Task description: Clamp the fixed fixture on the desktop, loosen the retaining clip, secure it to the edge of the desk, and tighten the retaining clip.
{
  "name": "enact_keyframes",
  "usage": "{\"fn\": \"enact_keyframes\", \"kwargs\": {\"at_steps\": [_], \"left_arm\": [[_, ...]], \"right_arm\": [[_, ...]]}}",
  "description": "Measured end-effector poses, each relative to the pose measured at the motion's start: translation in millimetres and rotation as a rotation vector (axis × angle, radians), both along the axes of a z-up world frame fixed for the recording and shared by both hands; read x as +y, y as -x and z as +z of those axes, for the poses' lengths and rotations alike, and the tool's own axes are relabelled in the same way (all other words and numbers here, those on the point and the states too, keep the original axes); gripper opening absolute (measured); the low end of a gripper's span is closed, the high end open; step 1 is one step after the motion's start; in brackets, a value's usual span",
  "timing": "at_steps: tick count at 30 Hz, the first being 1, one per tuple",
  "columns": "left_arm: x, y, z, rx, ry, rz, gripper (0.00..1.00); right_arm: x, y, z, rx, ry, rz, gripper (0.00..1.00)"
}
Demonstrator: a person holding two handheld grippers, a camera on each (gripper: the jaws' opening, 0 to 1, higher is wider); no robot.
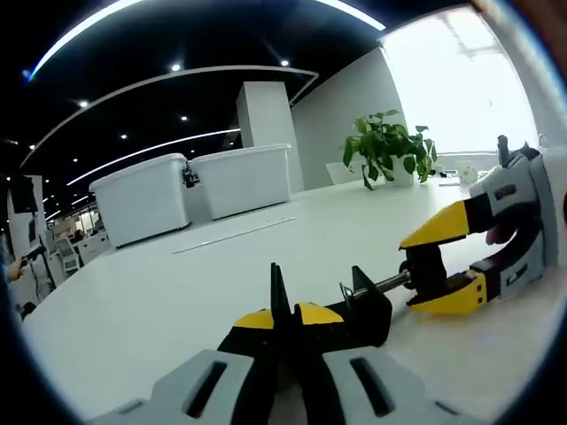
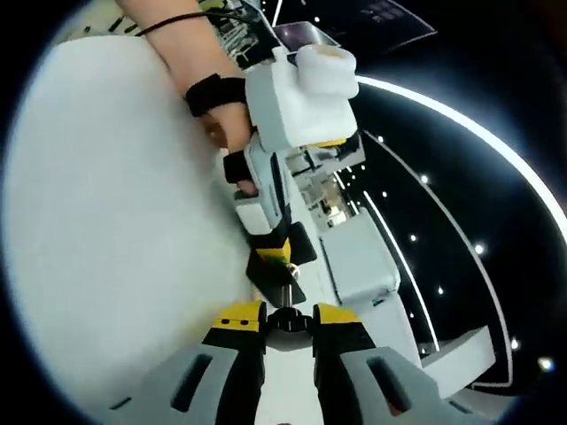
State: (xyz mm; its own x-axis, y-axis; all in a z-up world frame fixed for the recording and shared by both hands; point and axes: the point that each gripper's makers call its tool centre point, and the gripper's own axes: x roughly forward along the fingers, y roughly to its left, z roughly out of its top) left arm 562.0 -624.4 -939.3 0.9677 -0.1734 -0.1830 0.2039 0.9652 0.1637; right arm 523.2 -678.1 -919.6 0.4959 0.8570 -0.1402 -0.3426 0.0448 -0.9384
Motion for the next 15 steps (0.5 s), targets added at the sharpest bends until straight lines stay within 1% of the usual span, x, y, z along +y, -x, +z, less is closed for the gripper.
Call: {"fn": "enact_keyframes", "kwargs": {"at_steps": [5,7,8,10,13,15], "left_arm": [[0,-0.4,0.1,-0.001,0.0,-0.001,0.07],[0,-0.4,0.2,-0.001,-0.001,0.0,0.07],[0,-0.3,0.2,-0.001,-0.002,0.0,0.07],[0,-0.3,0.1,-0.001,-0.001,-0.001,0.07],[0,-0.4,0.2,-0.002,-0.001,-0.002,0.07],[0,-0.2,0.2,-0.002,-0.001,-0.002,0.07]], "right_arm": [[0,0,0.7,0.004,-0.003,-0.001,0.19],[-1,1,1.3,0.014,-0.015,0.003,0.2],[-1,0,1.6,0.037,-0.033,0.006,0.2],[-3,-1,1.7,0.105,-0.075,0.004,0.2],[-4,-4,9.2,0.2,-0.147,-0.009,0.25],[-4,-4,16.2,0.299,-0.221,-0.001,0.28]]}}
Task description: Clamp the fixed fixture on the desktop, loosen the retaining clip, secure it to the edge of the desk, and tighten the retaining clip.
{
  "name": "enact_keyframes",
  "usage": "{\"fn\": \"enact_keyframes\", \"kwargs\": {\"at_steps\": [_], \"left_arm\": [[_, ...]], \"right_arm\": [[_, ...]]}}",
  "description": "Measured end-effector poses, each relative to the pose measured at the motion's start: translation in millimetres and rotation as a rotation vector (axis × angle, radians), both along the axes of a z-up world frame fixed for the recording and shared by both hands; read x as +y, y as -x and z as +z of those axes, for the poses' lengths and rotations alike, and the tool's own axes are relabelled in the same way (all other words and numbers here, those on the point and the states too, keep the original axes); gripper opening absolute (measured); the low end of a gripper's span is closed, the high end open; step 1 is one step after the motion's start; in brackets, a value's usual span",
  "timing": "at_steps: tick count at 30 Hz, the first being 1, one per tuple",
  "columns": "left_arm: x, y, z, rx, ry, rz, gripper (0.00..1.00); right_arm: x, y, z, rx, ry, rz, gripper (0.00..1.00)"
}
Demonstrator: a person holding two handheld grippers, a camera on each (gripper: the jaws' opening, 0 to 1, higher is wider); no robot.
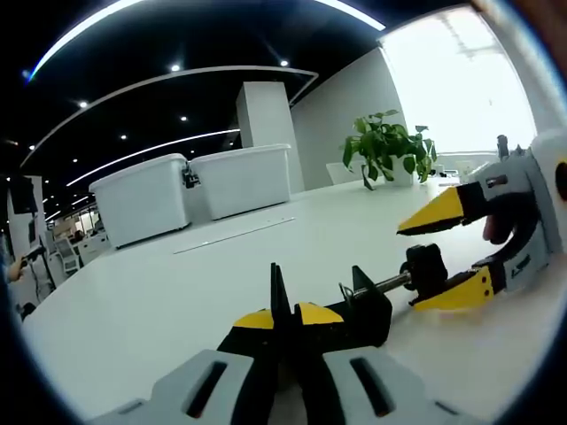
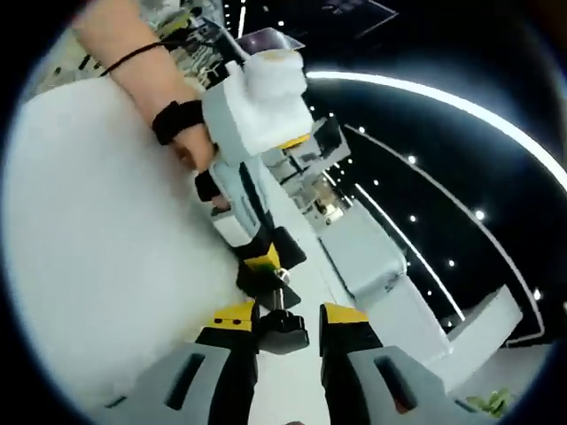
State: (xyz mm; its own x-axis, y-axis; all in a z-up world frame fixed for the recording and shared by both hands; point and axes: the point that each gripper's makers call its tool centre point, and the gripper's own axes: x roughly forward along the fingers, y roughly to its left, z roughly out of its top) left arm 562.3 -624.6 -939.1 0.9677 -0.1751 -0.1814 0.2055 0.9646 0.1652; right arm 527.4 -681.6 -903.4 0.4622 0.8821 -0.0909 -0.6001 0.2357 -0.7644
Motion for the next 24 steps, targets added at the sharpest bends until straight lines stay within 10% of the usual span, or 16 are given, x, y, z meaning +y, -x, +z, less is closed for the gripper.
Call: {"fn": "enact_keyframes", "kwargs": {"at_steps": [7,13,24], "left_arm": [[0,0.2,0.1,-0.001,0.0,-0.001,0.07],[0,0.4,0.0,-0.001,0.0,-0.002,0.07],[0,0.8,-0.2,0.0,0.0,-0.002,0.07]], "right_arm": [[-10,-8,40.2,0.55,-0.452,0.053,0.27],[-16,-24,25.1,0.785,-0.497,0.007,0.23],[-11,-30,-3.9,0.824,-0.392,-0.071,0.2]]}}
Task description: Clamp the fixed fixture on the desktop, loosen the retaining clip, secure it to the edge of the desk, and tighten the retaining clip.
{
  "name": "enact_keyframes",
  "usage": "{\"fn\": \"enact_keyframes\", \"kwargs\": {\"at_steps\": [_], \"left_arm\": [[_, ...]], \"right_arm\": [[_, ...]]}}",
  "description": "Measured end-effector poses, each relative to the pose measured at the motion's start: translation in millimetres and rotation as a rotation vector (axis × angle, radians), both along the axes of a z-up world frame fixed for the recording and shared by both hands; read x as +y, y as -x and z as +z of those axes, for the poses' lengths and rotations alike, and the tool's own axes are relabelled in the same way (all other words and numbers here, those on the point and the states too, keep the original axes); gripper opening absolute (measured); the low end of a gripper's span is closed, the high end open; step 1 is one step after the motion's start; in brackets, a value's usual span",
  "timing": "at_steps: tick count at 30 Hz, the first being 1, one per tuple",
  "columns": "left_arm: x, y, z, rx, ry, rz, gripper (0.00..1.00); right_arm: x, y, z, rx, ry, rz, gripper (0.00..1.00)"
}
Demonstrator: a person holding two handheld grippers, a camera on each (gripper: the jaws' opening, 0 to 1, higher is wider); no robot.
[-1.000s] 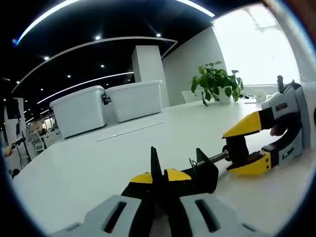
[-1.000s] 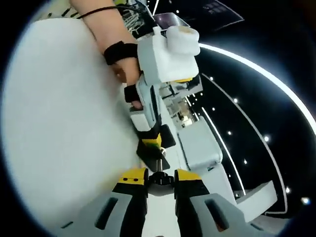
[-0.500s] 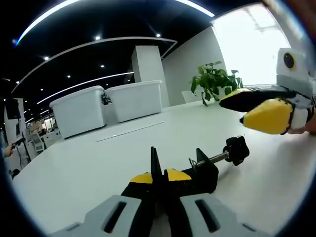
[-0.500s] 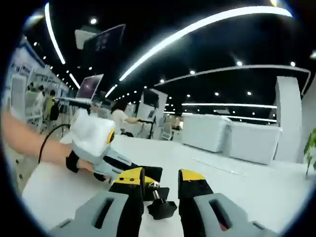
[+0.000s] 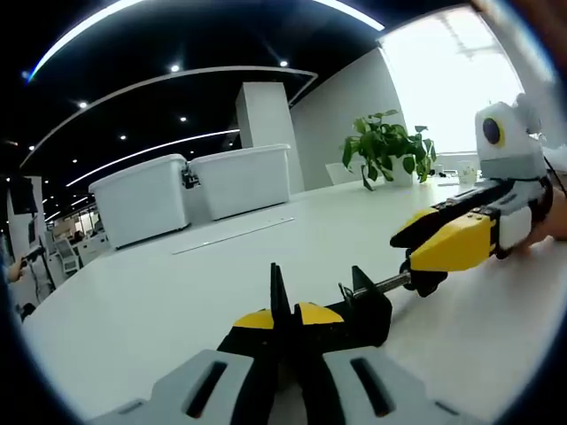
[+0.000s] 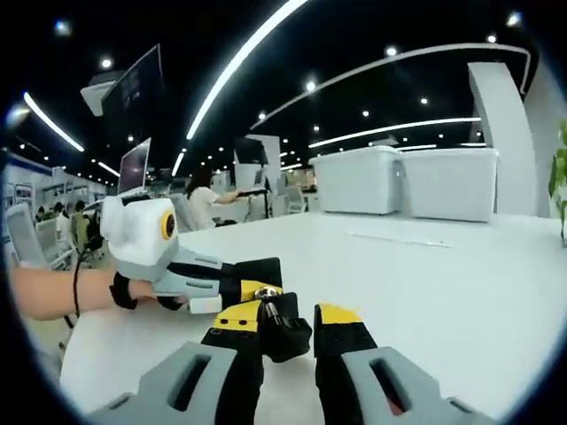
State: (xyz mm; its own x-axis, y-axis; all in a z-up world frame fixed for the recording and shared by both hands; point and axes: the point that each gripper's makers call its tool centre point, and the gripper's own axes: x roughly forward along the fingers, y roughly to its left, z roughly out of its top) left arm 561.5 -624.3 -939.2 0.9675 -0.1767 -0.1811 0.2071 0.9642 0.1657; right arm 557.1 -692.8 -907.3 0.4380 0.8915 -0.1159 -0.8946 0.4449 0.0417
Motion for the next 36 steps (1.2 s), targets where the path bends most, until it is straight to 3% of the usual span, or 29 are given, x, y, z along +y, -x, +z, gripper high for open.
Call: {"fn": "enact_keyframes", "kwargs": {"at_steps": [4,14,18,23,27,33,36], "left_arm": [[0,-0.5,0.0,0.0,0.002,-0.002,0.07],[0,-0.7,0.0,0.0,0.001,0.0,0.07],[0,-0.9,0.2,0.0,0.0,0.0,0.07],[0,-0.6,0.2,-0.001,0.0,0.001,0.07],[0,-0.3,0.2,-0.001,-0.001,0.003,0.07],[0,-0.4,0.2,0.0,0.0,0.003,0.07],[0,-0.3,0.2,0.0,0.0,0.003,0.07]], "right_arm": [[0,1,-1.3,0.004,0.004,-0.003,0.2],[1,5,-0.5,-0.07,0.036,0.013,0.2],[2,9,0.9,-0.168,0.081,0.025,0.2],[3,10,1.3,-0.216,0.105,0.031,0.19],[5,14,2.7,-0.345,0.162,0.04,0.19],[5,14,2.6,-0.359,0.166,0.042,0.19],[6,16,3.6,-0.414,0.186,0.048,0.18]]}}
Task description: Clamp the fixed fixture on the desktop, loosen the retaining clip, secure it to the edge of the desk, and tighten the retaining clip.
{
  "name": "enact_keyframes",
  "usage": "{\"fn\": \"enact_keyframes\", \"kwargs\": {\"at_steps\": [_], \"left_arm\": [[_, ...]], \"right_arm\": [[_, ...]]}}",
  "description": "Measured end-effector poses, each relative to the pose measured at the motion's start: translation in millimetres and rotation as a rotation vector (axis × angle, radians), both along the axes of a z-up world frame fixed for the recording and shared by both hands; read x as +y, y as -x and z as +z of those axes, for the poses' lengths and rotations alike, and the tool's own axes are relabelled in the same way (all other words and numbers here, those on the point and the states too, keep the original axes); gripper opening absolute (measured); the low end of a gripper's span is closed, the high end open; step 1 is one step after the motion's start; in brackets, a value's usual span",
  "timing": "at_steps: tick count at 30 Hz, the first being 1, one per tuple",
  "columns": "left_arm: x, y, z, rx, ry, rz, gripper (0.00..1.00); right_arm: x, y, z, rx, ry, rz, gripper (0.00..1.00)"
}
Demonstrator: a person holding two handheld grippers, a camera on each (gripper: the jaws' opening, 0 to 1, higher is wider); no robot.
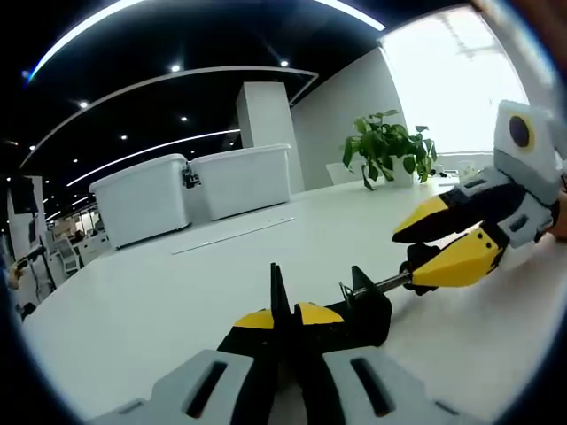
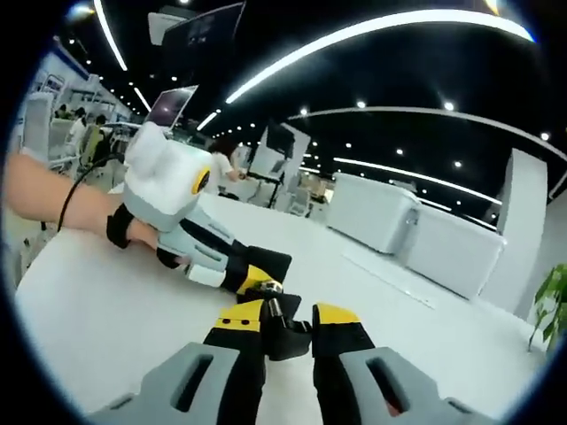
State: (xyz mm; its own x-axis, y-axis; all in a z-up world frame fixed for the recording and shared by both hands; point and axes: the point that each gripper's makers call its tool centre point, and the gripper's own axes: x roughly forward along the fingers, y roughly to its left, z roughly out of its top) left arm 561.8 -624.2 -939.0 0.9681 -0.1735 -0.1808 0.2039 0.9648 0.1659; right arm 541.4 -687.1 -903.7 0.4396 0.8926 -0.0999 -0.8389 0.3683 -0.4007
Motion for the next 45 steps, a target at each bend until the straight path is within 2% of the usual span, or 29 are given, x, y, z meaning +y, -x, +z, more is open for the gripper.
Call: {"fn": "enact_keyframes", "kwargs": {"at_steps": [2,4,7,13,15,17,22,26,35,38,39,45], "left_arm": [[0,-0.2,0.3,-0.002,-0.002,-0.001,0.07],[0,-0.4,0.4,-0.003,-0.004,-0.001,0.07],[0,-0.4,0.4,-0.002,-0.002,-0.001,0.07],[0,0.2,0.3,-0.002,-0.002,-0.002,0.07],[-1,0.0,0.6,-0.004,-0.004,-0.003,0.07],[-1,-0.2,0.8,-0.005,-0.005,-0.003,0.07],[-1,-0.5,0.8,-0.005,-0.005,-0.003,0.07],[-1,-0.4,0.6,-0.004,-0.004,-0.002,0.07],[-1,-0.1,0.2,-0.003,-0.003,-0.002,0.08],[-1,0.0,0.1,-0.002,-0.001,-0.001,0.08],[-1,-0.1,0.0,-0.001,-0.001,-0.001,0.08],[-1,-0.1,-0.1,0.0,0.001,-0.001,0.08]], "right_arm": [[3,5,0.7,-0.055,0.021,0.023,0.12],[3,9,-0.5,-0.114,0.046,0.019,0.12],[3,8,-0.3,-0.085,0.03,0.018,0.12],[3,10,-1.1,-0.093,0.036,0.022,0.12],[3,11,-2.0,-0.115,0.046,0.028,0.12],[4,13,-1.5,-0.175,0.077,0.036,0.12],[5,18,-2.6,-0.237,0.109,0.041,0.12],[6,21,-3.7,-0.356,0.17,0.051,0.12],[7,20,-7.6,-0.485,0.245,0.06,0.12],[8,21,-11.7,-0.557,0.299,0.074,0.16],[8,20,-12.3,-0.611,0.326,0.073,0.16],[8,17,-13.3,-0.61,0.332,0.068,0.16]]}}
